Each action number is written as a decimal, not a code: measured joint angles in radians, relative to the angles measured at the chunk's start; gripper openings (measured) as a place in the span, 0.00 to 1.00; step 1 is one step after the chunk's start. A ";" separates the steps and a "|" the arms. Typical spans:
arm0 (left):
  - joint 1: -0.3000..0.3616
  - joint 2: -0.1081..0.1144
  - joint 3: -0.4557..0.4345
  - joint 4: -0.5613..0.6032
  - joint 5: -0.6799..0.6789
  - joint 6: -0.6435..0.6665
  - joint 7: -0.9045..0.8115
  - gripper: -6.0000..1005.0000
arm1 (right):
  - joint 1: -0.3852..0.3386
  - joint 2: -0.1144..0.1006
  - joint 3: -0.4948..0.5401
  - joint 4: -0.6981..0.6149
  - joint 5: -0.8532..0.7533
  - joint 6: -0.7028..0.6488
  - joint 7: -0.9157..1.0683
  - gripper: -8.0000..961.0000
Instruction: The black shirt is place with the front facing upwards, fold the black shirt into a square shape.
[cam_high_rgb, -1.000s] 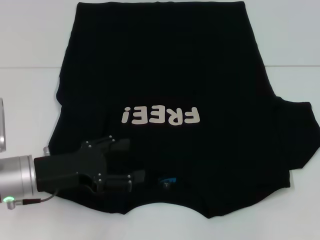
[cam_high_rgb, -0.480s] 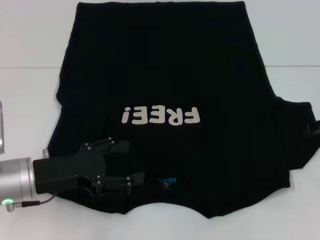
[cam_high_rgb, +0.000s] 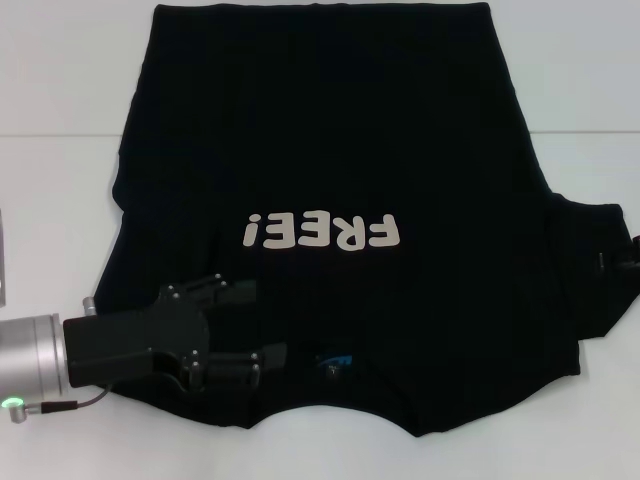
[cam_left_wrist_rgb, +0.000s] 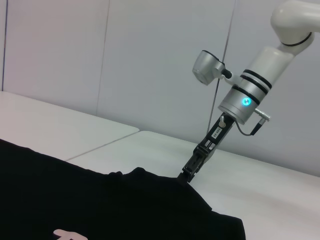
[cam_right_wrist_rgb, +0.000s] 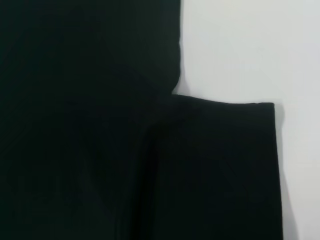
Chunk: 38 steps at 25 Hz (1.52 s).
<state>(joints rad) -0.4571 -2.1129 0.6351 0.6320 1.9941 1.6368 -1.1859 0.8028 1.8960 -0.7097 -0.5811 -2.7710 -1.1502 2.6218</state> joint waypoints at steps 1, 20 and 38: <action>0.000 0.000 0.000 0.000 0.000 0.000 0.000 0.92 | 0.001 0.002 -0.001 0.001 0.000 0.005 -0.001 0.98; -0.007 0.002 0.000 0.000 -0.008 0.000 -0.003 0.92 | 0.002 0.009 -0.050 0.009 -0.001 0.025 0.005 0.67; -0.008 0.006 -0.002 0.000 -0.009 0.002 -0.014 0.92 | 0.009 0.017 -0.064 -0.014 -0.003 0.018 -0.008 0.05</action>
<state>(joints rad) -0.4648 -2.1073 0.6335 0.6320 1.9851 1.6384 -1.1997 0.8118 1.9132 -0.7733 -0.5951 -2.7735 -1.1327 2.6134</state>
